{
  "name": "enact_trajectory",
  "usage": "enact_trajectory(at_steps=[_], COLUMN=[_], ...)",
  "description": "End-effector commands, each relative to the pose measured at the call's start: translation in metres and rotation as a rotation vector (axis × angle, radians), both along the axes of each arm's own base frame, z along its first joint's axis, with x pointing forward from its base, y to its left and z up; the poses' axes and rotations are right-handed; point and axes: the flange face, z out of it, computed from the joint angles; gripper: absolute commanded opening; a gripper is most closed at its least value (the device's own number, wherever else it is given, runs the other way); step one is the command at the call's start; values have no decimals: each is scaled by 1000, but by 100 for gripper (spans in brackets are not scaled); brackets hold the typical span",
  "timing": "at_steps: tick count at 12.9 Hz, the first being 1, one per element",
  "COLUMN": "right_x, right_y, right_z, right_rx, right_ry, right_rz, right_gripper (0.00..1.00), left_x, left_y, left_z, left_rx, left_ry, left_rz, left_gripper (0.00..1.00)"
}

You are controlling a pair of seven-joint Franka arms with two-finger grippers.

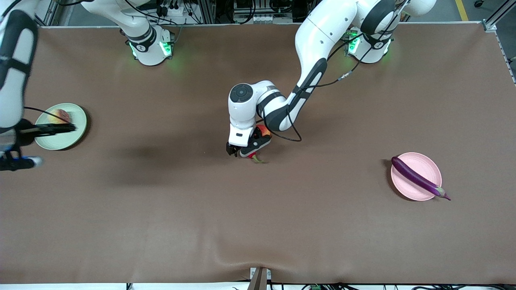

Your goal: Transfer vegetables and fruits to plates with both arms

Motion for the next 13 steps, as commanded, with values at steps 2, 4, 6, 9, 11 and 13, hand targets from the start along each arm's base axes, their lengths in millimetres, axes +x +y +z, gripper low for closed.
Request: enact_trajectory(at_steps=[2,4,6,9,11,13], right_x=[7,2,-7,-7,-3,-1], right_y=[79,87,97,101,111,115], right_z=[19,52,68,39,27,24], right_rx=[-71,-30,1,-6,-15,-24], right_ry=[-39,-122,-151,-135,-153,-154], right_rz=[-174,-159,-120,-148,-167,-190], right_gripper=[100,100,100,100,100,100], left_x=[-16,-19,-21,-23,-22,-22], left_y=[3,1,0,0,1,2], left_z=[-43,-44,-47,-52,-53,-55], left_rx=[78,77,77,81,82,85], left_ry=[49,51,54,59,60,59], left_rz=[-26,-22,-14,-14,-13,-13], left_gripper=[100,100,99,47,20,12])
